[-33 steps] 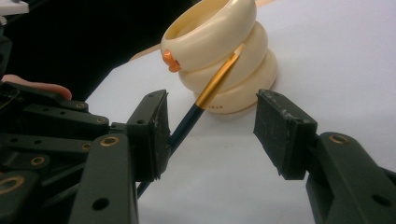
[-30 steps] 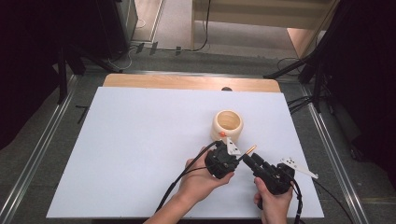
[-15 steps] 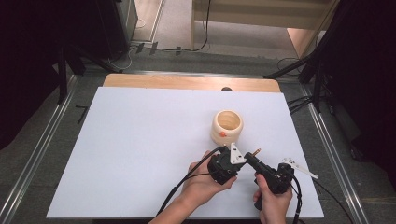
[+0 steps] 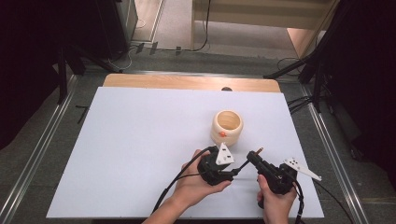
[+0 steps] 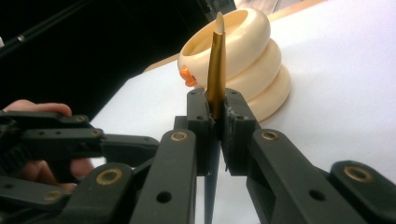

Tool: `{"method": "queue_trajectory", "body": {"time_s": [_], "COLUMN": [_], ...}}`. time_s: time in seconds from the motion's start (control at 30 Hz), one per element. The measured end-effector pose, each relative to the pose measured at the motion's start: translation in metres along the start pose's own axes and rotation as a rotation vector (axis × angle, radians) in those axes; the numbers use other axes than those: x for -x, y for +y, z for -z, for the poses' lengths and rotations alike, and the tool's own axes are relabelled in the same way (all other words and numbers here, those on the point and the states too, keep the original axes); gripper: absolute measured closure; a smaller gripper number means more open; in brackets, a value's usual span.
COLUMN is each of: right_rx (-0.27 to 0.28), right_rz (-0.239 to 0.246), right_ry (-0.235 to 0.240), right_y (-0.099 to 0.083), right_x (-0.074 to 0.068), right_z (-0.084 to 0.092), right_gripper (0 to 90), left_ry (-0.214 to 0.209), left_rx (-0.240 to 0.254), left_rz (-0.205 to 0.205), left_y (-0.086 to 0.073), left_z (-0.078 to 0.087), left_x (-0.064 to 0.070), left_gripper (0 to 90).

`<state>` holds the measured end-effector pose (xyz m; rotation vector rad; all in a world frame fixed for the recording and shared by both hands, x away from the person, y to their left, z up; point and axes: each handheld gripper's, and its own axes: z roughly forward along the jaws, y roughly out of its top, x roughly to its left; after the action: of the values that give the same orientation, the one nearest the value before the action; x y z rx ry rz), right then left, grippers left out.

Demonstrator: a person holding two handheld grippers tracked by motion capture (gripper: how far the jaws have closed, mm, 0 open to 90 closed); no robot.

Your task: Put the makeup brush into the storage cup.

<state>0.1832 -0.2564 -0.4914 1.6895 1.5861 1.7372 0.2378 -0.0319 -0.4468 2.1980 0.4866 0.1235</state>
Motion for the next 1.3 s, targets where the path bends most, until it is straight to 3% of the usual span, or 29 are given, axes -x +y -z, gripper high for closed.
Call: {"method": "queue_trajectory", "body": {"time_s": [0.07, 0.1, 0.13, 0.17, 0.23, 0.33, 0.37, 0.4, 0.47, 0.53, 0.57, 0.73, 0.9, 0.93, 0.97, 1.03, 1.07, 1.13, 1.3], "right_rx": [0.002, 0.004, 0.005, 0.005, 0.001, -0.001, -0.001, -0.001, -0.001, 0.001, 0.001, 0.001, -0.009, -0.008, -0.007, -0.007, -0.006, -0.008, -0.020], "right_rz": [0.016, 0.042, 0.049, 0.049, 0.073, 0.097, 0.097, 0.114, 0.119, 0.136, 0.143, 0.191, 0.269, 0.271, 0.273, 0.278, 0.278, 0.286, 0.310], "right_ry": [-0.003, -0.010, -0.011, -0.011, -0.018, -0.026, -0.026, -0.030, -0.030, -0.036, -0.035, -0.048, -0.059, -0.062, -0.064, -0.066, -0.067, -0.073, -0.071], "right_y": [0.000, 0.001, 0.001, 0.001, 0.002, 0.002, 0.002, 0.003, 0.003, 0.003, 0.003, 0.004, 0.006, 0.006, 0.007, 0.008, 0.010, 0.012, 0.012], "right_x": [-0.001, -0.003, -0.003, -0.003, -0.004, -0.005, -0.005, -0.006, -0.007, -0.008, -0.009, -0.012, -0.017, -0.017, -0.018, -0.017, -0.018, -0.018, -0.021], "right_z": [0.000, 0.001, 0.001, 0.001, 0.001, 0.000, 0.000, 0.000, 0.000, 0.001, 0.001, 0.004, 0.006, 0.006, 0.007, 0.007, 0.008, 0.008, 0.006], "right_gripper": [84.3, 84.3, 84.3, 84.3, 84.2, 84.2, 84.2, 84.2, 84.2, 84.2, 84.2, 84.2, 84.3, 84.2, 84.2, 84.2, 84.2, 84.2, 84.2], "left_ry": [-0.004, -0.017, -0.017, -0.022, -0.033, -0.044, -0.052, -0.061, -0.057, -0.062, -0.040, -0.012, 0.060, 0.060, 0.093, 0.096, 0.123, 0.127, 0.198], "left_rx": [0.017, 0.048, 0.048, 0.061, 0.091, 0.119, 0.131, 0.152, 0.157, 0.170, 0.175, 0.194, 0.233, 0.233, 0.244, 0.251, 0.257, 0.264, 0.311], "left_rz": [0.017, 0.045, 0.045, 0.065, 0.111, 0.135, 0.141, 0.146, 0.150, 0.154, 0.159, 0.162, 0.201, 0.201, 0.214, 0.216, 0.225, 0.231, 0.244], "left_y": [-0.002, -0.006, -0.006, -0.009, -0.017, -0.023, -0.026, -0.032, -0.035, -0.041, -0.045, -0.060, -0.090, -0.090, -0.100, -0.105, -0.114, -0.118, -0.137], "left_z": [0.004, 0.013, 0.013, 0.018, 0.029, 0.036, 0.040, 0.047, 0.050, 0.056, 0.061, 0.080, 0.107, 0.107, 0.115, 0.119, 0.127, 0.131, 0.154], "left_x": [-0.003, -0.010, -0.010, -0.015, -0.026, -0.033, -0.036, -0.041, -0.043, -0.046, -0.048, -0.057, -0.072, -0.072, -0.076, -0.078, -0.081, -0.083, -0.090], "left_gripper": [54.0, 45.7, 42.4, 42.4, 29.9, 17.2, 17.2, 8.5, 1.0, 0.0, 0.0, 0.0, 0.0, 0.0, 0.0, 0.0, 0.1, 0.1, 0.1]}}
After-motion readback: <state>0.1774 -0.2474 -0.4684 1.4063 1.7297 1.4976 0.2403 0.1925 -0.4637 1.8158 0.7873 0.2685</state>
